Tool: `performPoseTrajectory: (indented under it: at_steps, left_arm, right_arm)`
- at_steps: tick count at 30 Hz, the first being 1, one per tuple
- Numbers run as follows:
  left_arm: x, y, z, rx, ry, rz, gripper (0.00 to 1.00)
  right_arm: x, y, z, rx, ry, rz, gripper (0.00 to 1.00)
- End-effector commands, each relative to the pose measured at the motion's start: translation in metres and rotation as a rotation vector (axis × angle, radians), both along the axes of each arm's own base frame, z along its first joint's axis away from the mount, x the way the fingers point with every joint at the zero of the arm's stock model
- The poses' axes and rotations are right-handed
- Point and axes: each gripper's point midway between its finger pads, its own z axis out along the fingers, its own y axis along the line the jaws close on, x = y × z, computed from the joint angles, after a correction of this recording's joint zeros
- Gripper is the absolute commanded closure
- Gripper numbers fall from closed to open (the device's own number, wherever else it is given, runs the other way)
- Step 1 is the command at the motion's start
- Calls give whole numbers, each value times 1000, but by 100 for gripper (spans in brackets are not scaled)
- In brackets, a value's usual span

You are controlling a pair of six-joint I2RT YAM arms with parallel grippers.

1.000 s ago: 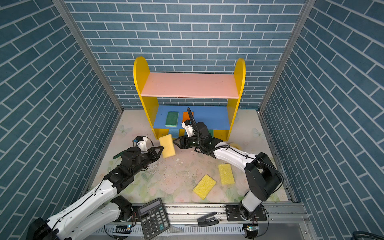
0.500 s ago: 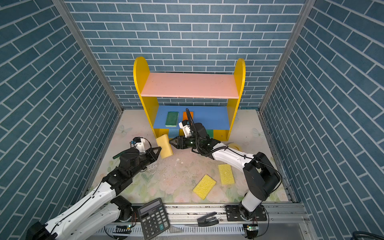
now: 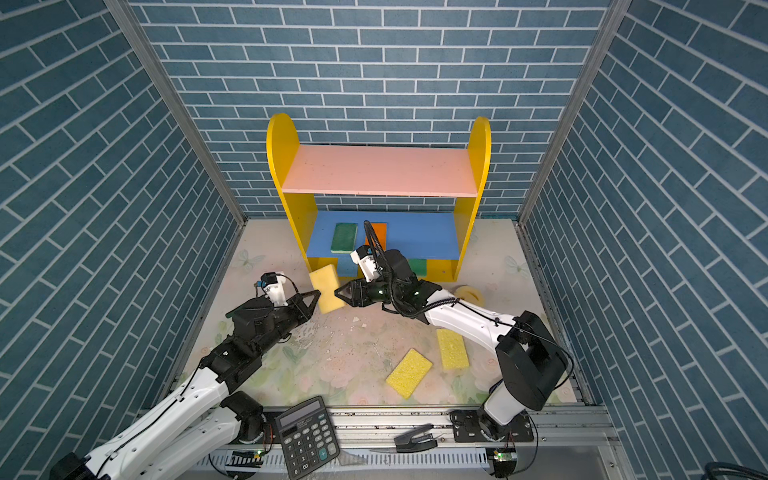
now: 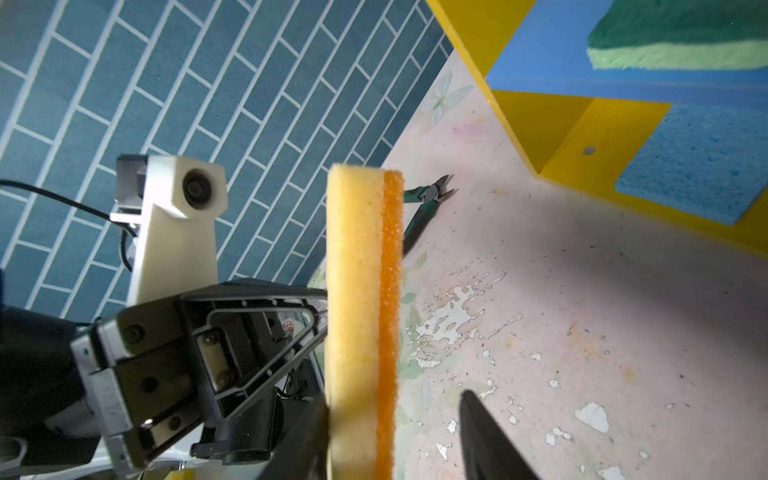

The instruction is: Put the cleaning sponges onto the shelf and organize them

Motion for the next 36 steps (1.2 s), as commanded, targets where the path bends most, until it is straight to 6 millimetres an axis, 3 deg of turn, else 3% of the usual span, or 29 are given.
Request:
performPoseTrajectory:
  at_steps: [1,6,10,11,12,14,16,21,24,29,36]
  left_arm:
    - [2,3,4,6,-17,11,98]
    - [3,4,-2,12,-5,16,97]
    - [4,3,-2,9,-6,14,94]
    - [4,3,-2,9,-7,12,88]
    - [4,3,-1,7,-8,12,72]
    - [3,5,0,16,-5,14,42]
    - [1,13,2,47,12,44,33]
    - [-7,28,15,105,-4,83,32]
    - [-7,23,23,67,-37,65,35]
    - [0,-1,38,-39,-108,-25,31]
    - [15,-45,21,-57,-20,-197,33]
  right_arm:
    - [-5,16,16,52,-13,43,59]
    - [-7,25,17,53,2,73,64]
    - [-8,30,17,54,1,78,86]
    - [-6,29,18,49,-4,69,94]
    - [-4,28,19,38,-17,60,100]
    - [0,22,18,-15,-64,39,100]
    - [10,10,13,-116,-125,-9,100]
    - [33,-28,-7,-446,-281,-111,100]
    - [37,-35,-10,-542,-368,-131,100]
    - [26,-21,-12,-560,-416,-92,100]
    - [5,3,-4,-516,-459,-19,100]
